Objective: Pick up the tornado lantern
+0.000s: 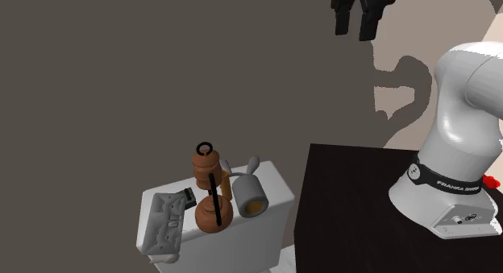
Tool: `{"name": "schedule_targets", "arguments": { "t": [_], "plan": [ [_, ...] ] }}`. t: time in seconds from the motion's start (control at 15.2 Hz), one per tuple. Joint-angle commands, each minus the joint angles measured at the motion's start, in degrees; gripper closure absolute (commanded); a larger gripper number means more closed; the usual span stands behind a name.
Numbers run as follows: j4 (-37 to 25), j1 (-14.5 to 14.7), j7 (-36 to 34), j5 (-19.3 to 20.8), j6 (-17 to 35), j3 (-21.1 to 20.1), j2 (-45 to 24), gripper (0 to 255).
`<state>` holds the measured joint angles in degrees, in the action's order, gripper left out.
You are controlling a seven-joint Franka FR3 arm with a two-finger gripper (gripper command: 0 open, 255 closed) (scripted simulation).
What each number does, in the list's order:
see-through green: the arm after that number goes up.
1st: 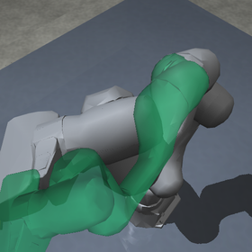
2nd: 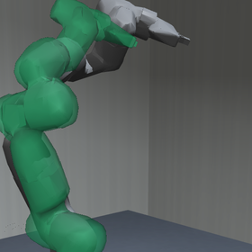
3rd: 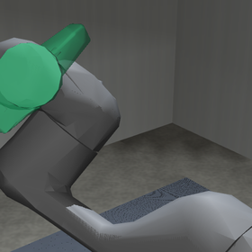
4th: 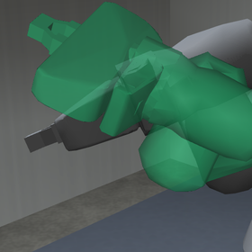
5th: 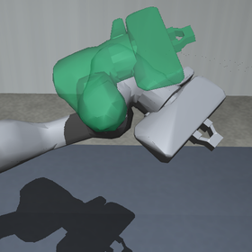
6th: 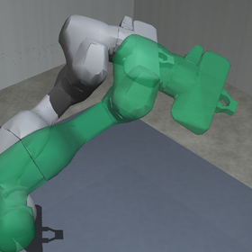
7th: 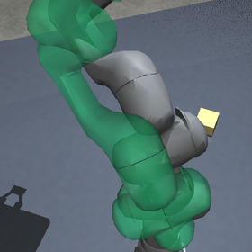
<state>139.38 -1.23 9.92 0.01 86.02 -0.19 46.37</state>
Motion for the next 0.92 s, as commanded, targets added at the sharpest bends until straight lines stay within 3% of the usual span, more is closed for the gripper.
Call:
{"name": "schedule_targets", "arguments": {
  "t": [0.0,0.4,0.86],
  "plan": [
    [0.0,0.0,0.0,0.0,0.0,0.0,0.0,0],
    [5.93,-1.46,-10.97,-2.43,14.19,-5.64,-5.31,0],
    [8.0,-4.14,-24.3,-2.5,31.01,-12.09,-16.98,0]
  ]
}}
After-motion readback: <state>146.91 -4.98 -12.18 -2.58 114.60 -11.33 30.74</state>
